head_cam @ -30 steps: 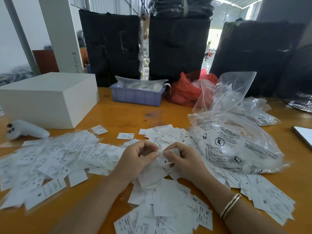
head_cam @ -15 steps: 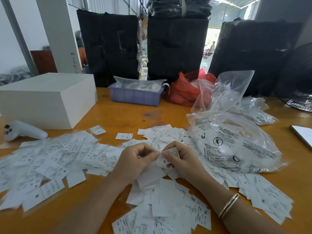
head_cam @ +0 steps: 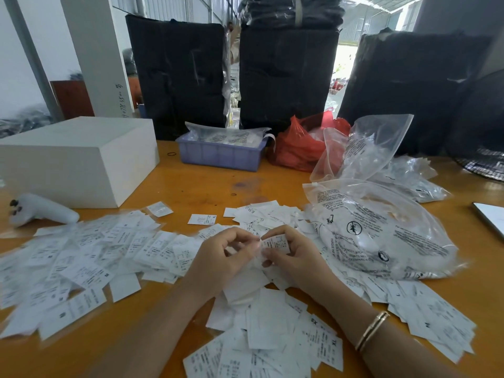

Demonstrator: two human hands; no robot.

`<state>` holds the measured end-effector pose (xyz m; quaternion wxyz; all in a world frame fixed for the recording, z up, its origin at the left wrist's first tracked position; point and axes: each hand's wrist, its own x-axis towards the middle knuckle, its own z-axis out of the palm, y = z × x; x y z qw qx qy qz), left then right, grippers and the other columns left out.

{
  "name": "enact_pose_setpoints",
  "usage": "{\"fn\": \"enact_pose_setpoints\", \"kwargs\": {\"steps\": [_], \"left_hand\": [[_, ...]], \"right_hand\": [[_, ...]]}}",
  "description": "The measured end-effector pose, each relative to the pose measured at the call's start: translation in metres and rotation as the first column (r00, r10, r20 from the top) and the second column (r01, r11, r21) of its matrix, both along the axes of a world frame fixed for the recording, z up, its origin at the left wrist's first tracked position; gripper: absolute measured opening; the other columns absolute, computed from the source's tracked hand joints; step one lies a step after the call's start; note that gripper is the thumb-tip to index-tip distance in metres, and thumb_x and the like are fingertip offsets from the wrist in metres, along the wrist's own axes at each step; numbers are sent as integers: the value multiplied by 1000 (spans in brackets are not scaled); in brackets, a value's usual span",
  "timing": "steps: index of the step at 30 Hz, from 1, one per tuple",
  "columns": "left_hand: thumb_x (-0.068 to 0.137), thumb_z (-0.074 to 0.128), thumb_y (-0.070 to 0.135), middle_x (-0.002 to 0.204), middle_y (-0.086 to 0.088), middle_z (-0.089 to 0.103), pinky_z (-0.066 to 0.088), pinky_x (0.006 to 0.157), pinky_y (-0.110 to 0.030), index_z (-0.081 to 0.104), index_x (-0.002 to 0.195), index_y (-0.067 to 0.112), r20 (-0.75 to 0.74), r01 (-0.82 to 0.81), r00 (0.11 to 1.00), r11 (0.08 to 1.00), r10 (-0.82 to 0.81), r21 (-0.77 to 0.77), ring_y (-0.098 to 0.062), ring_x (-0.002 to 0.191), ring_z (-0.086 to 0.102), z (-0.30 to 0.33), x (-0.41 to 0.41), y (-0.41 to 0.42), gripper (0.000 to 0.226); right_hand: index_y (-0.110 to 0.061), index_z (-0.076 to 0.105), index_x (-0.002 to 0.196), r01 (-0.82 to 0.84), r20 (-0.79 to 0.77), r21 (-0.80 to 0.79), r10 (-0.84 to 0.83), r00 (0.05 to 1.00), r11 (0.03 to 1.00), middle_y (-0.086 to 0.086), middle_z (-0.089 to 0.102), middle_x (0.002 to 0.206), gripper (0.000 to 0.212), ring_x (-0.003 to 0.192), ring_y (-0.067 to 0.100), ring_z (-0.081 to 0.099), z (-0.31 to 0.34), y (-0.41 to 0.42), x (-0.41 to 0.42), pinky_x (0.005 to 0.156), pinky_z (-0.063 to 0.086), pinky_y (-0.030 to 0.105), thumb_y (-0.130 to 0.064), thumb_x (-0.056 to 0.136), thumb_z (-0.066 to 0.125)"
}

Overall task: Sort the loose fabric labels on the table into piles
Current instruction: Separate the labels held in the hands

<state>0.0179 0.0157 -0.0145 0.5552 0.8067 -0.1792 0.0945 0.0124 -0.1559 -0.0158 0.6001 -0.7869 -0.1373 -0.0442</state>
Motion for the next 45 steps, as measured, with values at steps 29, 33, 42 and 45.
{"fn": "enact_pose_setpoints", "kwargs": {"steps": [29,33,42,45], "left_hand": [[84,69,19,74,26,64,44,60,-7,64,76,33,65,-45,997,993,38,110,6,72,58,-4,4,2,17],[84,69,20,78,22,67,46,62,-9,63,80,30,9,16,1000,995,-17,99,3,73,61,-7,6,2,13],[85,68,21,79,23,65,44,64,-7,64,77,31,44,-4,999,997,1,77,4,77,59,-5,4,3,13],[86,67,20,77,23,64,43,64,-6,63,78,29,1,24,1000,999,-24,41,5,76,58,-3,2,1,13]], "right_hand": [[-36,59,86,-10,43,-105,14,999,994,-9,67,66,29,61,10,67,1,0,-3,51,53,24,-7,88,60],[-32,57,86,-3,86,-164,18,996,986,-6,63,65,28,59,19,62,5,1,-7,46,46,29,-4,89,55],[-28,58,79,17,70,-126,-8,998,992,2,56,65,29,55,18,51,3,-2,-4,50,41,31,-1,88,53],[-20,60,79,-35,-29,-12,34,999,999,-7,54,58,27,50,8,48,3,-4,-3,46,39,18,3,88,51]]}}
